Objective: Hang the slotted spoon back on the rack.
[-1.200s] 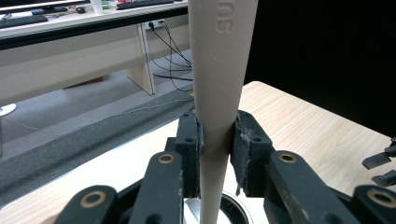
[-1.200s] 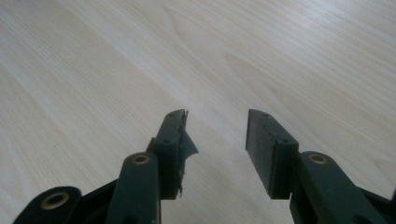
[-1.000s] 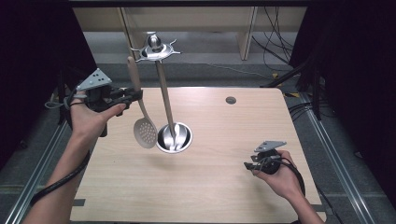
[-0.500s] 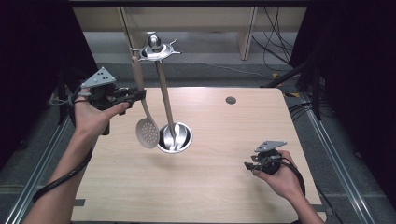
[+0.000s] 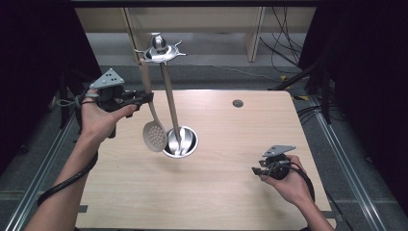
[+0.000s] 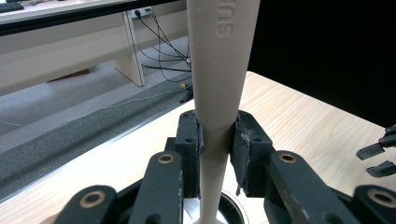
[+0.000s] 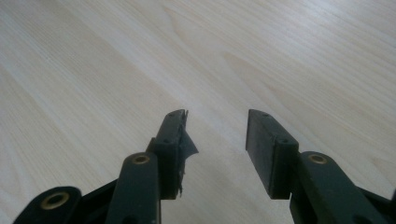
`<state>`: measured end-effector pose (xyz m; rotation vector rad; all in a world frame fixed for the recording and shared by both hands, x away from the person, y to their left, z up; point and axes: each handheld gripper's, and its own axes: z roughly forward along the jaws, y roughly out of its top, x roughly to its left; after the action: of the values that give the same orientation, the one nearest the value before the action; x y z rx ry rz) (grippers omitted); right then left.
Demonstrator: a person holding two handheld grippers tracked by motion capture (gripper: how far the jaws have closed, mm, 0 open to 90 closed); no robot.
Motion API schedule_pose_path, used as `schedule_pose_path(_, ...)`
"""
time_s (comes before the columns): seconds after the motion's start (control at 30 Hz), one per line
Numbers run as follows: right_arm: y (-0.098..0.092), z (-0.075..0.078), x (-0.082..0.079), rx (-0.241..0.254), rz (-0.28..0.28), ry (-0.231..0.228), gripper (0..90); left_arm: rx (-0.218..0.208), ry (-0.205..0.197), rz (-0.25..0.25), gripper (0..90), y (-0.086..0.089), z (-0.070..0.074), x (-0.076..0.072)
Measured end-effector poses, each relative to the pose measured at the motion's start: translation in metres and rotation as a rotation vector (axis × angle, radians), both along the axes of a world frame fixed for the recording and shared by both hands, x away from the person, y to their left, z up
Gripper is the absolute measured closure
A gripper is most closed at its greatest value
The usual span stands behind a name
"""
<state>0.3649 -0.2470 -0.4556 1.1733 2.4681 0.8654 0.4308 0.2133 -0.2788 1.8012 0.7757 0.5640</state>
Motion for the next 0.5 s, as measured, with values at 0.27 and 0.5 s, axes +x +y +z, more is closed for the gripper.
schedule_pose_path(0.27, -0.0002, 0.0000, 0.0001, -0.002, 0.002, -0.001, 58.3, -0.003, -0.005, 0.009, 72.9, -0.0039, -0.0014, 0.0027)
schedule_pose_path(0.5, -0.0003, 0.0003, -0.0002, -0.003, 0.002, -0.003, 58.3, -0.017, -0.018, 0.020, 72.8, -0.0047, -0.0043, 0.0018)
